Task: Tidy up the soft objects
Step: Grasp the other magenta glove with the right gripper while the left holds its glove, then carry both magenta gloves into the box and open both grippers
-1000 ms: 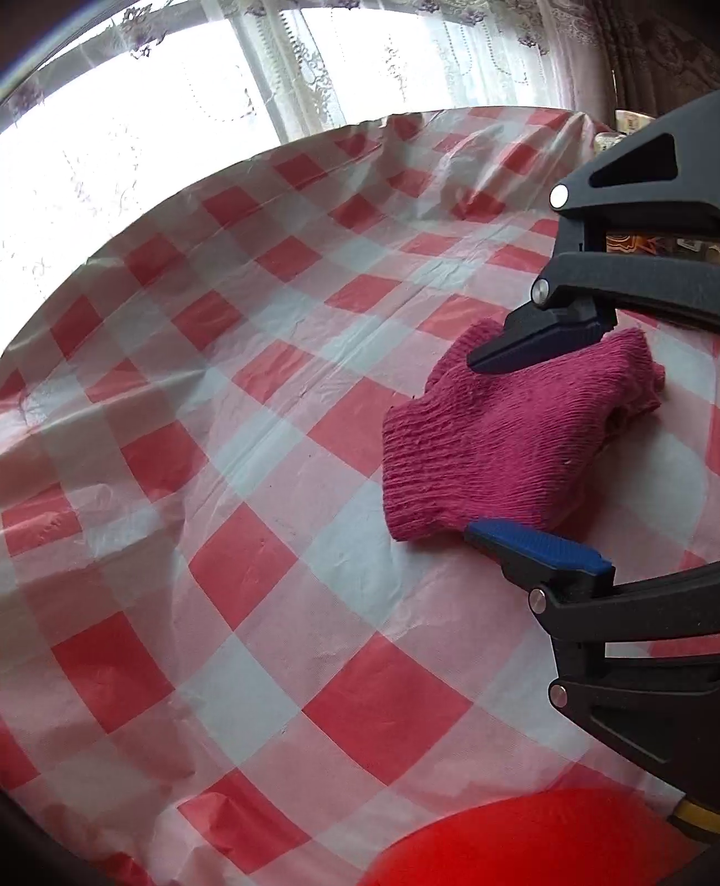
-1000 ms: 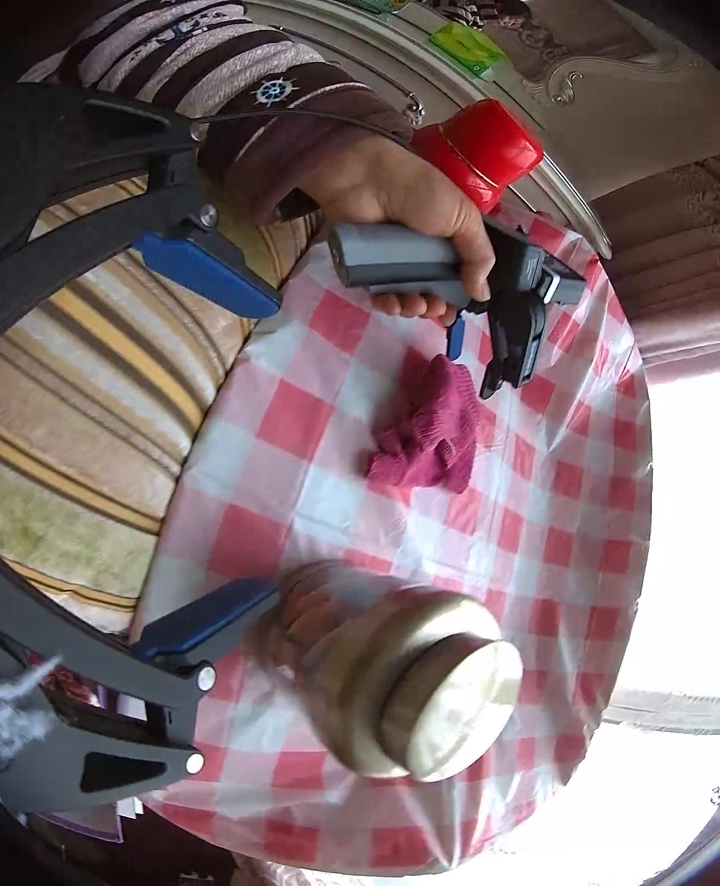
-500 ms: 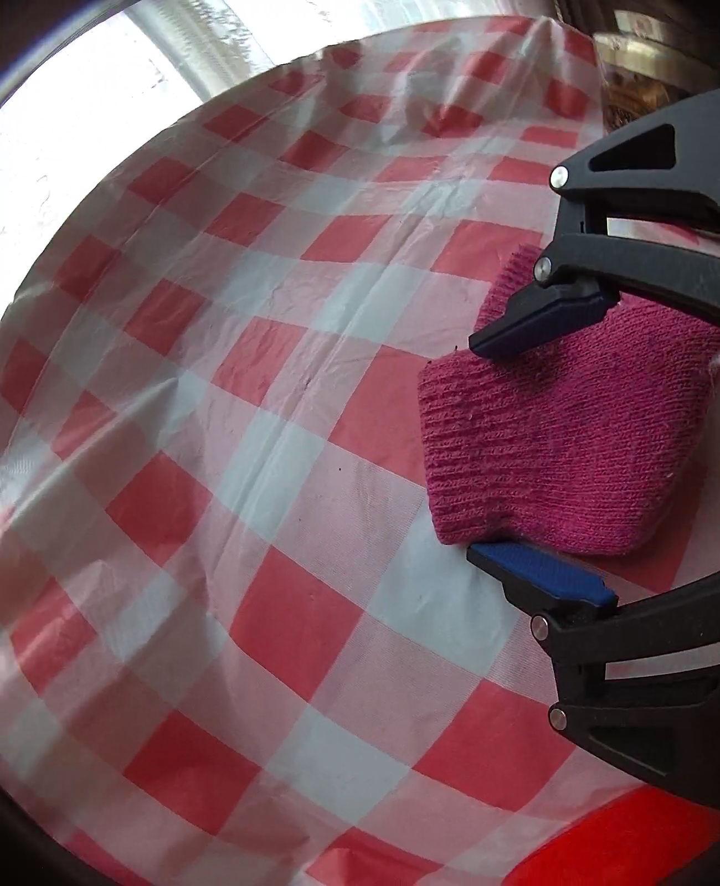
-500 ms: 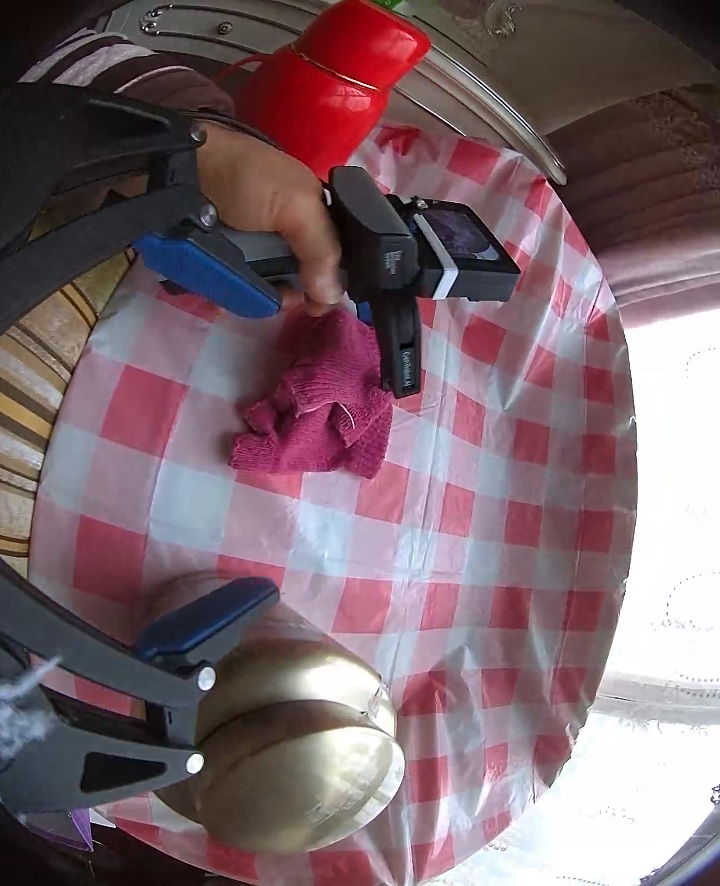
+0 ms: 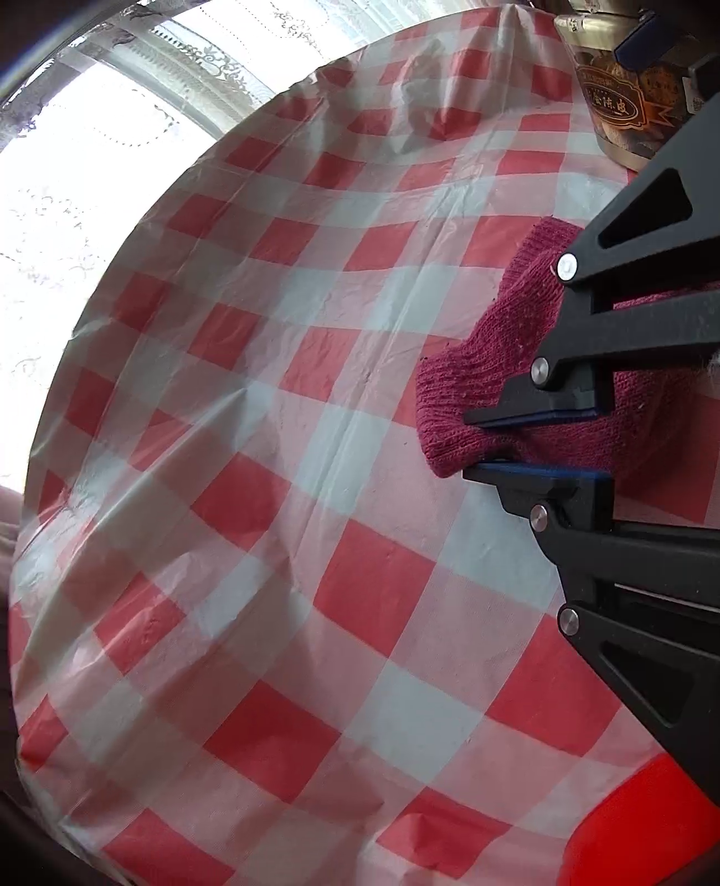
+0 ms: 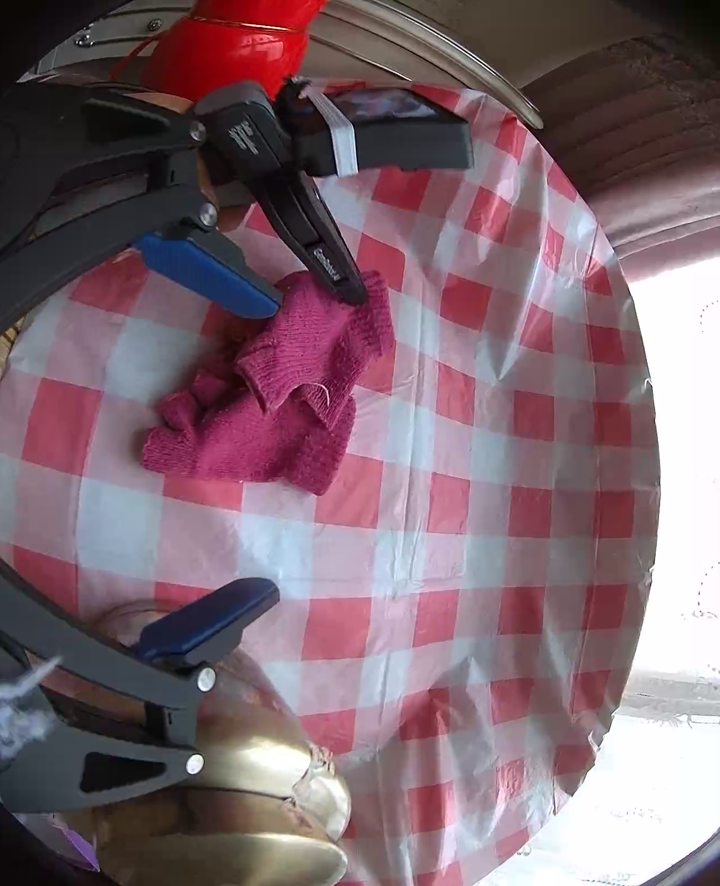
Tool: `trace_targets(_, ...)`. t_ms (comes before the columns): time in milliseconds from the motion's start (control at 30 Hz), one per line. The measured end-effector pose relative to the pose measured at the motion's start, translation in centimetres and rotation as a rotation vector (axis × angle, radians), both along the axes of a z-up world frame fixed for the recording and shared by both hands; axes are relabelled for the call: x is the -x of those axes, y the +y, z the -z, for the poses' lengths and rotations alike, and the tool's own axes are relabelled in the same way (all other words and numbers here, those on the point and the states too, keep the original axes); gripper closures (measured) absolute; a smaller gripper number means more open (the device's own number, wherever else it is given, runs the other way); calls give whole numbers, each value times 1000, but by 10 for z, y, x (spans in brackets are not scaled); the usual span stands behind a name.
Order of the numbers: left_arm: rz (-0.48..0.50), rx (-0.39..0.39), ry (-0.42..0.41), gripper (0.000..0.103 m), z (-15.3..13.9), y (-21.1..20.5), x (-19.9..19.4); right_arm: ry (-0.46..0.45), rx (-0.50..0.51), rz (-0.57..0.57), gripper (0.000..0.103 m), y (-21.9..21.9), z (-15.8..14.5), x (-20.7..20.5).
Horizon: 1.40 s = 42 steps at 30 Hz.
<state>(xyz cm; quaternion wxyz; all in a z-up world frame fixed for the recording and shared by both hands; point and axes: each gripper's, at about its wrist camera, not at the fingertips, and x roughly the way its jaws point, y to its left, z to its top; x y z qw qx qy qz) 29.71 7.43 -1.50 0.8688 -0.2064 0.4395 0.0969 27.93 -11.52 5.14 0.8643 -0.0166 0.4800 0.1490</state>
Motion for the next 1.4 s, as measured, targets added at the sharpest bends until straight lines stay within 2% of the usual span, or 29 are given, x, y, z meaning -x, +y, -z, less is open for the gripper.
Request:
trace_targets(200, -84, -176, -99, 91, -27, 7, 10, 40, 45, -20, 7, 24, 25, -25)
trace_targets(333, -138, -243, -152, 91, -40, 15, 20, 99, 54, 6, 7, 31, 49, -46)
trace_targets(500, -128, -208, -177, 91, -43, 19, 22, 173, 63, 18, 7, 42, 79, -69)
trace_targets(667, -100, -136, -211, 91, -42, 18, 26, 212, 79, 13, 8, 50, 104, -84)
trace_targets(700, -97, -124, -219, 91, -44, 18, 26, 184, 94, 10, 9, 51, 104, -83)
trace_targets(767, -94, -115, -239, 91, -47, 17, 28, 139, 139, -10, 28, 56, 103, -81)
trace_targets(800, -91, -117, -247, 91, -48, 16, 29, 126, 138, -17, 36, 56, 101, -79)
trace_targets(833, -90, -117, -254, 91, -50, 15, 30, 122, 126, -20, 65, 54, 97, -79)
trace_targets(867, -92, -116, -261, 91, -51, 15, 31, 144, 88, -22, 71, 50, 94, -79)
trace_targets(933, -92, -115, -277, 91, -55, 14, 34, 152, 25, -22, 71, 42, 85, -76)
trace_targets(1167, -72, -85, -343, 91, -79, 10, 51, 9, 0, -57, 71, 31, 26, -36)
trace_targets(1400, -39, -55, -426, 91, -121, 0, 84, -105, -73, -90, 71, 0, -38, 18)
